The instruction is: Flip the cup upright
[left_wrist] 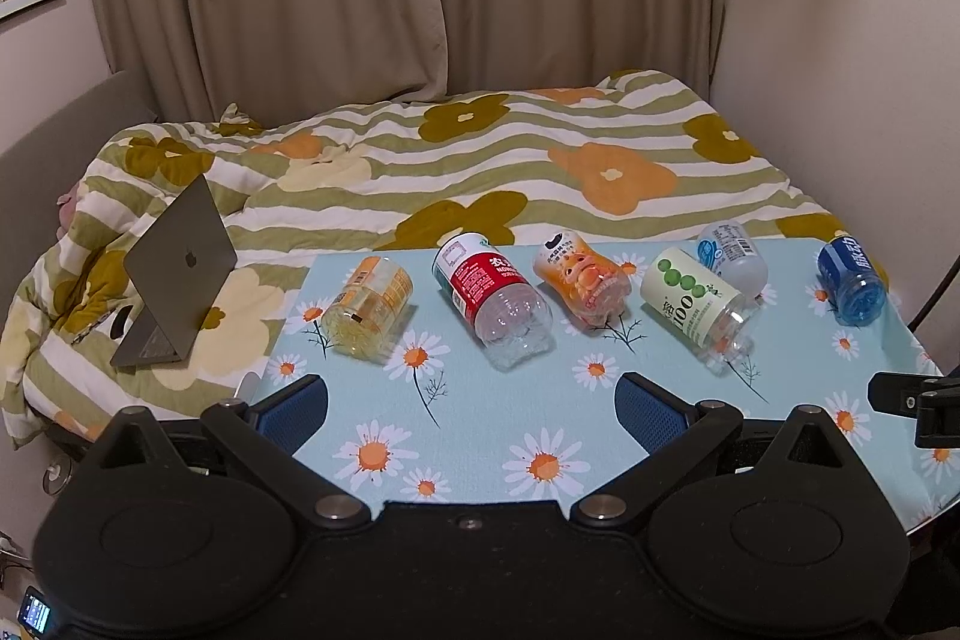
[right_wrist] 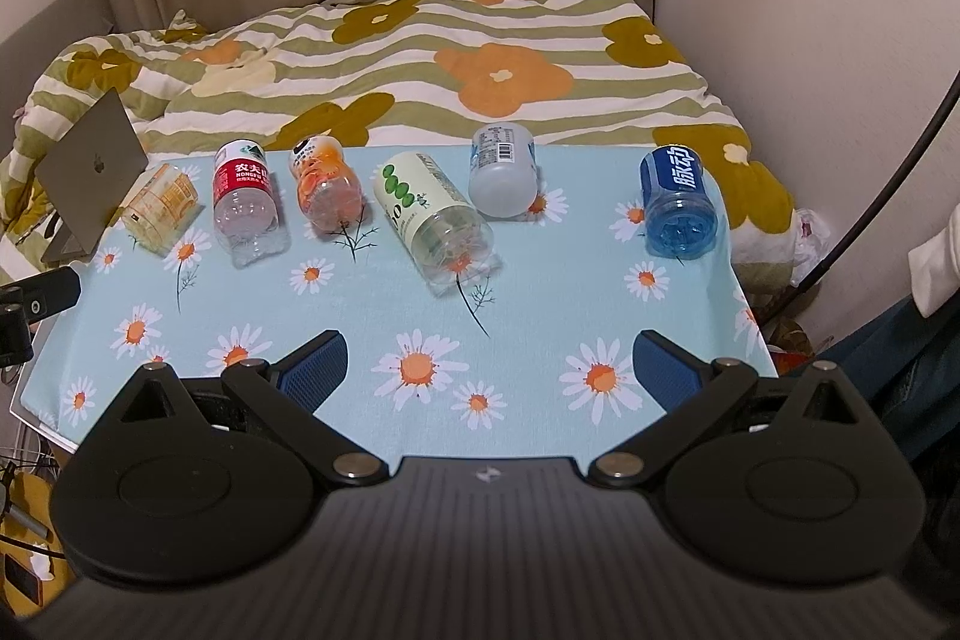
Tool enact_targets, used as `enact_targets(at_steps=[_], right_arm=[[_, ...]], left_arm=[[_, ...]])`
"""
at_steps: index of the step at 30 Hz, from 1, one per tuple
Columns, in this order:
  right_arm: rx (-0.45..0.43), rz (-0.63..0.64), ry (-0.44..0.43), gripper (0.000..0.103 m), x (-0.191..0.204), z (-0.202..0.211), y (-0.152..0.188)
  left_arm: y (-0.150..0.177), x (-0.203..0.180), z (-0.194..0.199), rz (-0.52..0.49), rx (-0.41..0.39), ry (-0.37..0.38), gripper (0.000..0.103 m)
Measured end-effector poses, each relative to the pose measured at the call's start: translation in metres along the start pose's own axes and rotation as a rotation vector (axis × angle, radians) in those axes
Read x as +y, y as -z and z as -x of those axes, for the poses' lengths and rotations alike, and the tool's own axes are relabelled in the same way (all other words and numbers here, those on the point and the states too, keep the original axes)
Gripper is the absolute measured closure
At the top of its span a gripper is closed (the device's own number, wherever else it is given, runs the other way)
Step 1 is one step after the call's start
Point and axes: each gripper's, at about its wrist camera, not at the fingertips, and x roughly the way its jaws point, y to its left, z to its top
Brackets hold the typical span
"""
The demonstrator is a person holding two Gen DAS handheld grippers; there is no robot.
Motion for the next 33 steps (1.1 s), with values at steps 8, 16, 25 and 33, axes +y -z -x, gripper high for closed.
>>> enact_targets(at_steps=[8, 16, 25, 33], right_arm=[[-0.001, 0.000, -0.001, 0.000, -0.001, 0.000, 0.000], [0.000, -0.006, -0.003, 0.000, -0.001, 0.000, 0.000], [0.030, -0.027, -0.048, 0.000, -0.017, -0.015, -0.015], [0.083, -0.003, -0.115, 0.000, -0.051, -0.063, -0.049]], left_arm=[[0.000, 0.000, 0.000, 0.001, 0.000, -0.001, 0.000], [-0.001, 0.001, 0.001, 0.000, 0.001, -0.002, 0.000], [-0.012, -0.006, -0.008, 0.027, 0.040, -0.030, 0.000], [-0.008, -0.026, -0.034, 0.109, 0.121, -0.090, 0.000]])
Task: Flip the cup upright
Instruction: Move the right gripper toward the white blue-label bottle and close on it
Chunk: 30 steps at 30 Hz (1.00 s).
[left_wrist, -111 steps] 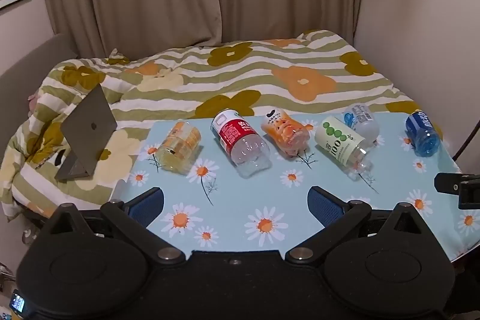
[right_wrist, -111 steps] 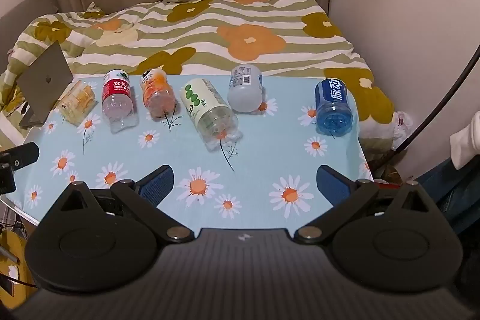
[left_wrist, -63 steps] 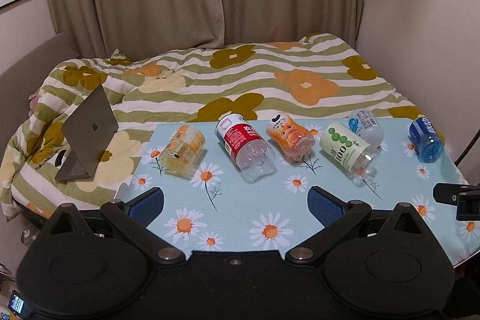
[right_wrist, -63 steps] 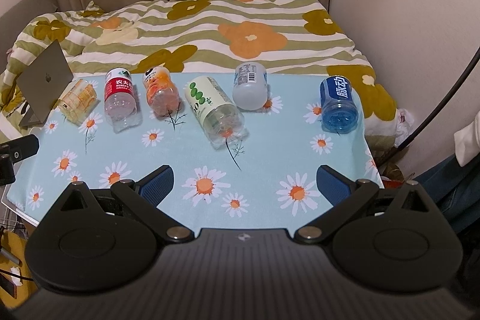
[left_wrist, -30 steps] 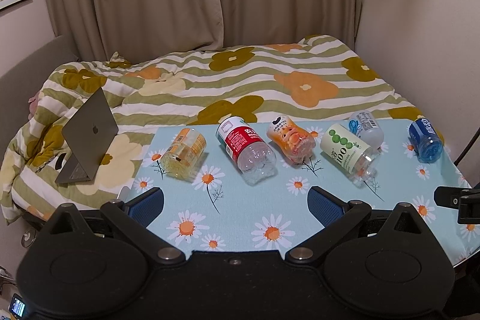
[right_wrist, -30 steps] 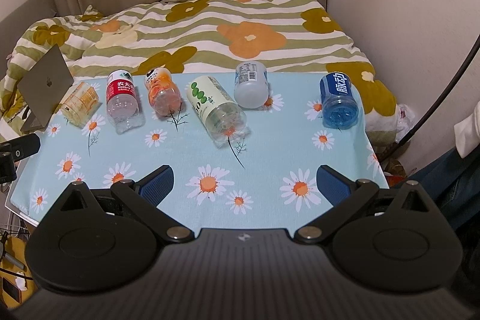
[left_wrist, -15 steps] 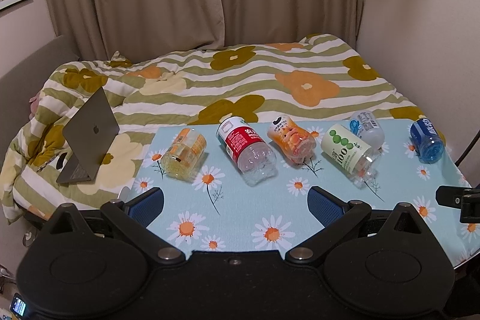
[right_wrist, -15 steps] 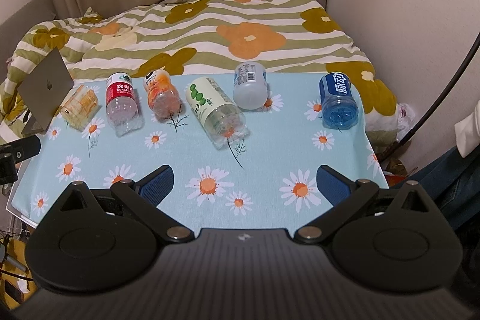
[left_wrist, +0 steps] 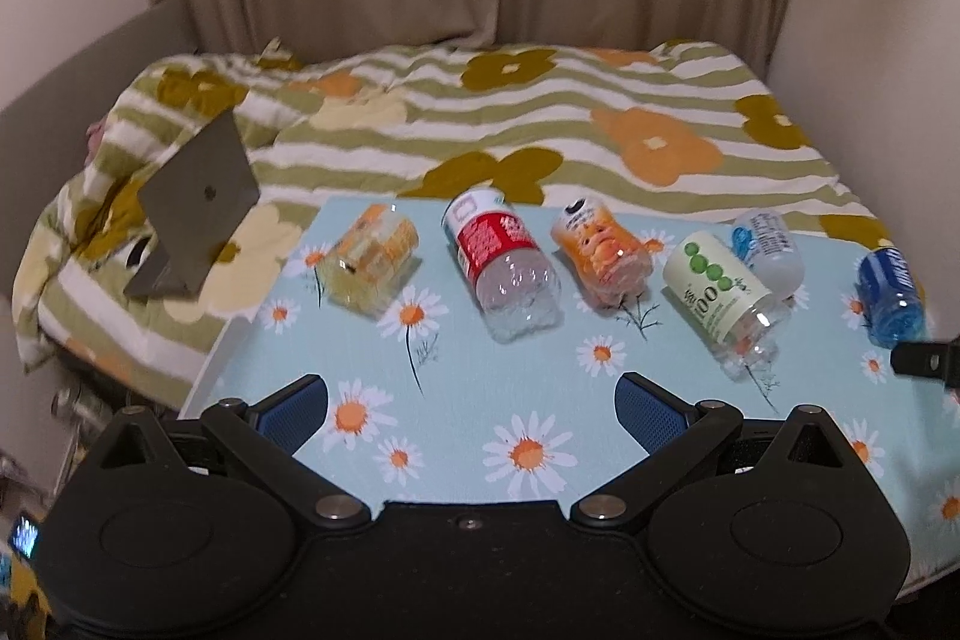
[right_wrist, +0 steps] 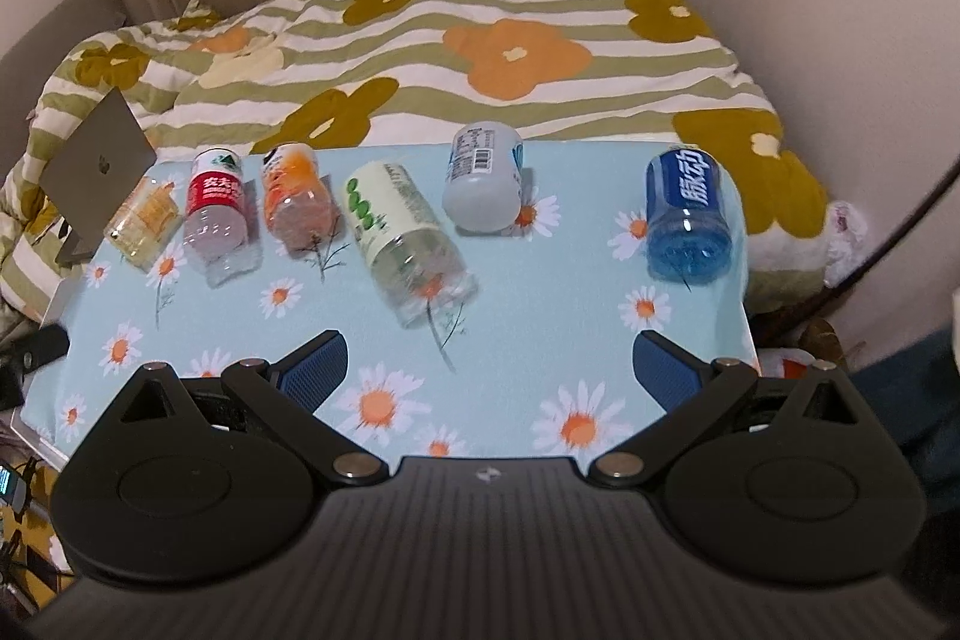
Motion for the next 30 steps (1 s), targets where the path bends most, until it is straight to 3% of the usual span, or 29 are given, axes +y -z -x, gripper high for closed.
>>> enact_targets(at_steps=[13, 22, 29, 30], right_arm=[[0.102, -0.064, -0.133, 0.000, -0.042, -0.122, -0.082], [0.198, -0.108, -0.191, 0.000, -0.042, -0.193, -0.103], [0.244, -0.143, -0.235, 0.026, -0.045, -0.212, -0.099], [0.240, -0.146, -0.235, 0.026, -0.046, -0.211, -0.099]], left_arm=[[0.004, -0.029, -0.043, 0.114, 0.107, -0.106, 0.000], [0.006, -0.040, -0.057, 0.144, 0.147, -0.156, 0.000], [0.006, -0.045, -0.066, 0.149, 0.163, -0.157, 0.000], [0.005, -0.045, -0.067, 0.148, 0.162, -0.156, 0.000]])
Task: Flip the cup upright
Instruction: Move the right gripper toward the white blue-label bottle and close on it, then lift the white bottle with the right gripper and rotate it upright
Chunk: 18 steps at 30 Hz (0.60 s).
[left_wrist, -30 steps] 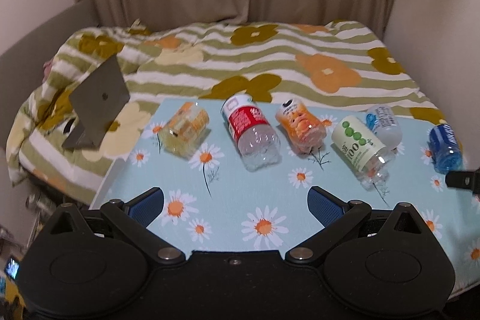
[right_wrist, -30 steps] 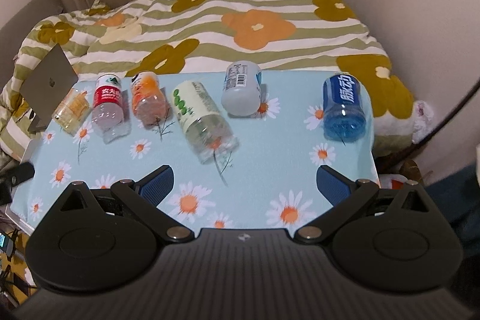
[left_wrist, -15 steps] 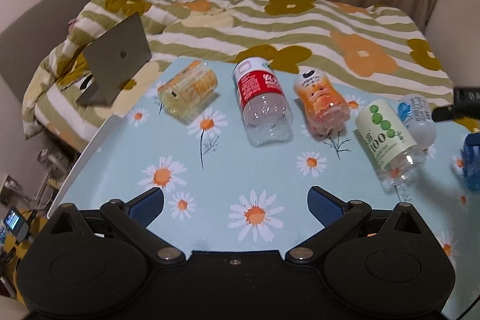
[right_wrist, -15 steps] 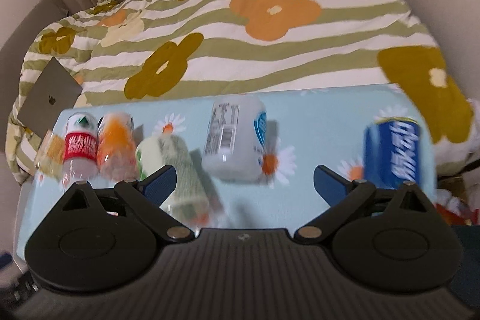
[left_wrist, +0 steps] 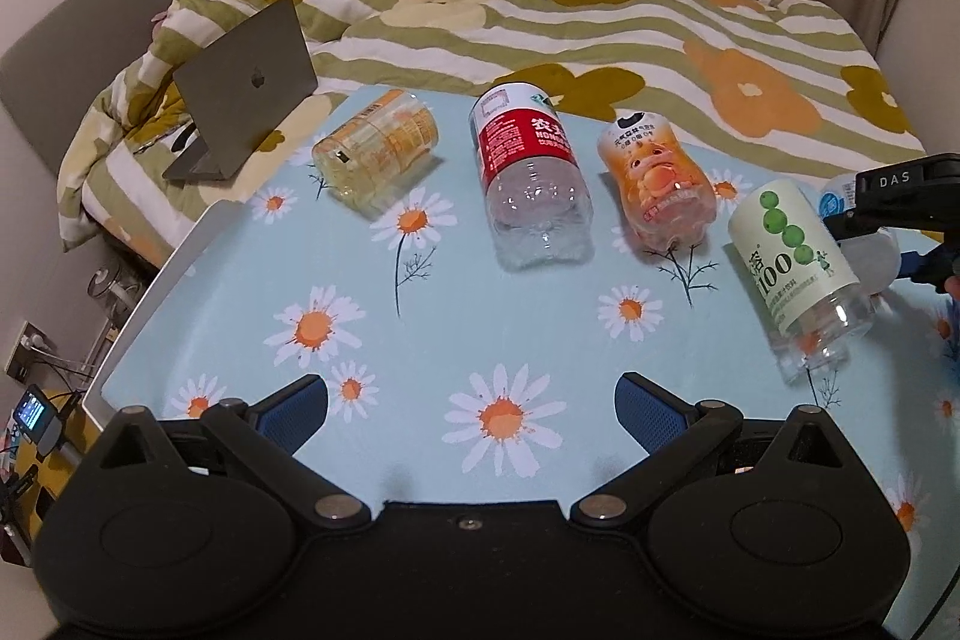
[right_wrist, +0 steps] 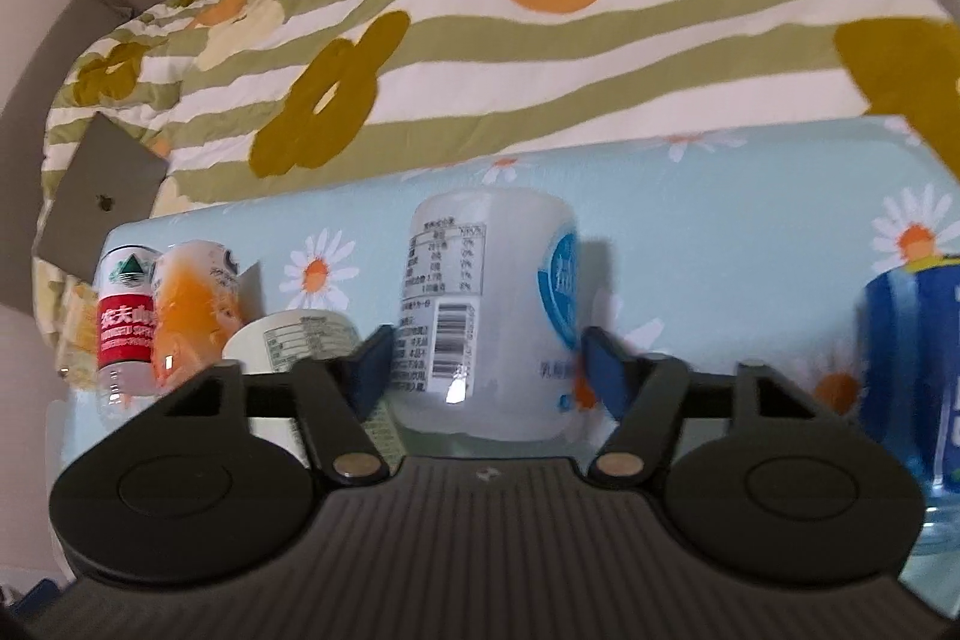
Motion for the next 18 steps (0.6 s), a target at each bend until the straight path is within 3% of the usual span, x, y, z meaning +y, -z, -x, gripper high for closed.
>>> enact_targets(at_steps=[11, 18], right_arm=[[-0.051, 0.019, -0.002, 0.026, 0.003, 0.034, 0.006], [-0.107, 0.011, -0.003, 0.026, 0.016, 0.080, 0.033]], left_arm=[[-0.008, 0.000, 0.011, -0.016, -0.029, 0.013, 0.000], [-0.013, 0.010, 0.017, -0.045, -0.055, 0.051, 0.000]])
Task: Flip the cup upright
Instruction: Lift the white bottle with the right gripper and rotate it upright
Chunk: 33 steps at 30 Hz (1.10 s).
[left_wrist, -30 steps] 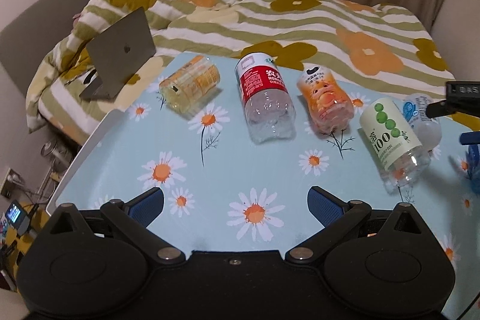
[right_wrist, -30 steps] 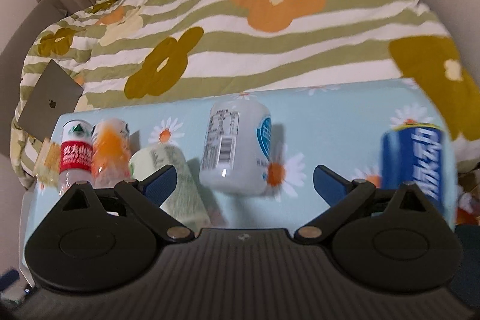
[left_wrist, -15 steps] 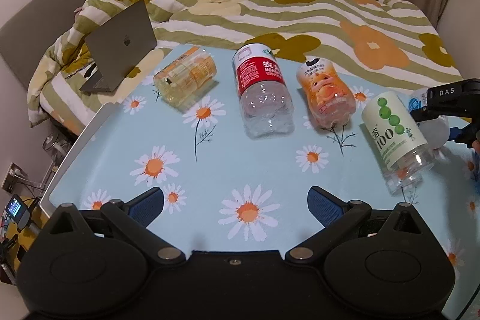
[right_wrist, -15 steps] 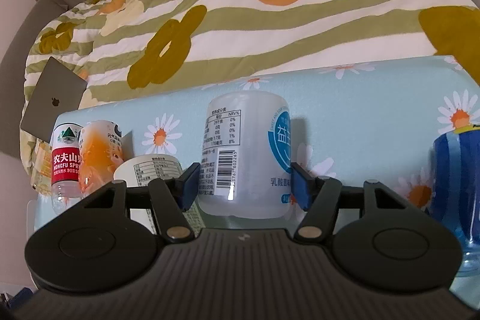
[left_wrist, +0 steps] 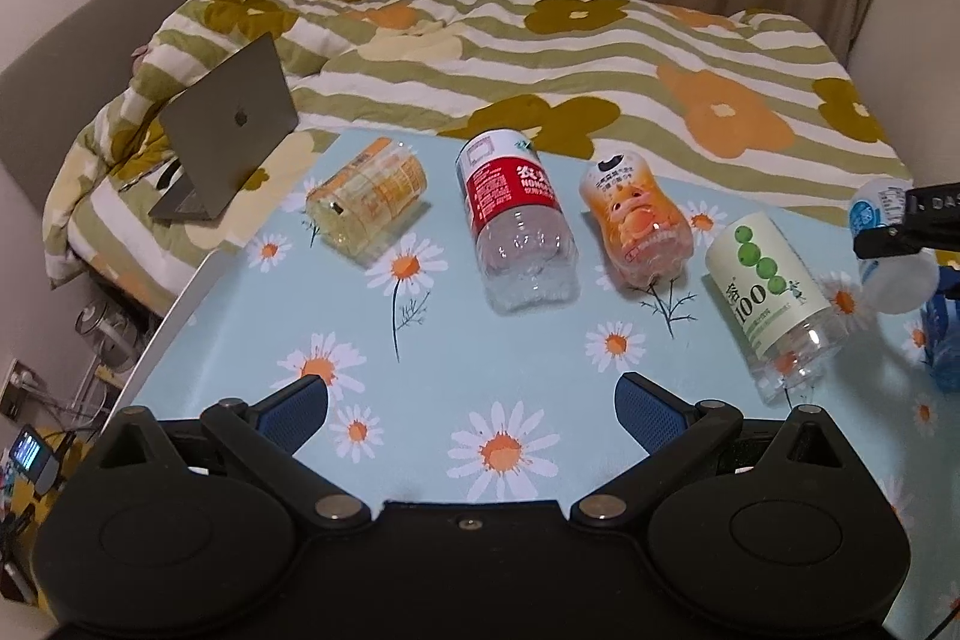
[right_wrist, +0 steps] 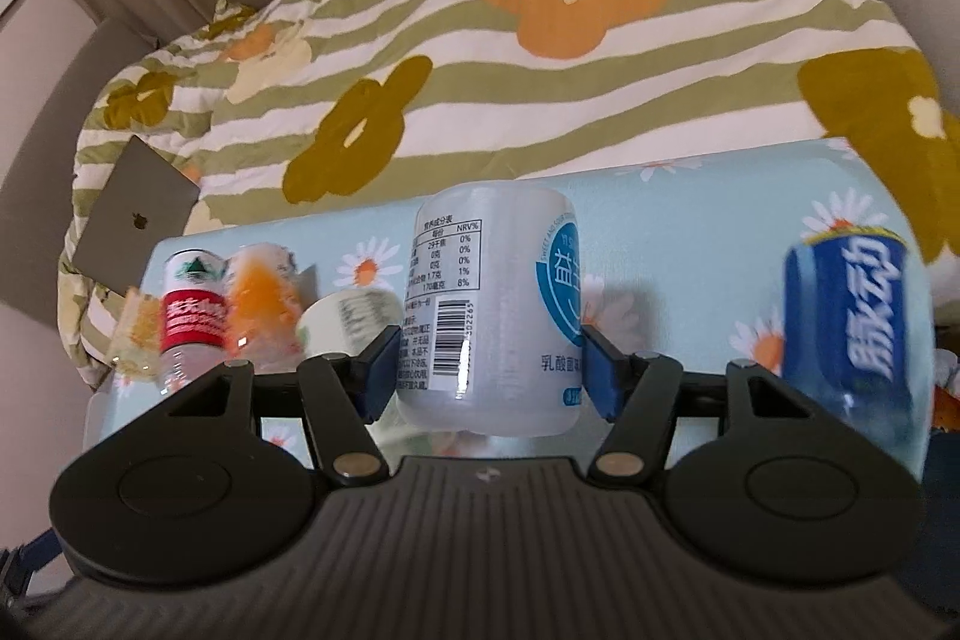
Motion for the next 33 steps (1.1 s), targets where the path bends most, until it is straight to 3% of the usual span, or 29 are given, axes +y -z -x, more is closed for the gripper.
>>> enact_targets(at_steps=[11, 22, 33], right_arm=[[-0.014, -0.020, 0.028, 0.026, 0.053, 0.036, 0.071], [0.038, -0.010, 0.061, 0.026, 0.110, -0.003, 0.149], [0.038, 0.015, 0.090, 0.025, 0.136, -0.040, 0.168]], left_arm=[[0.004, 0.033, 0.007, -0.084, -0.038, 0.090, 0.000], [0.030, 0.083, -0.008, -0.148, 0.014, 0.137, 0.000], [0.039, 0.115, -0.023, -0.169, 0.042, 0.147, 0.000]])
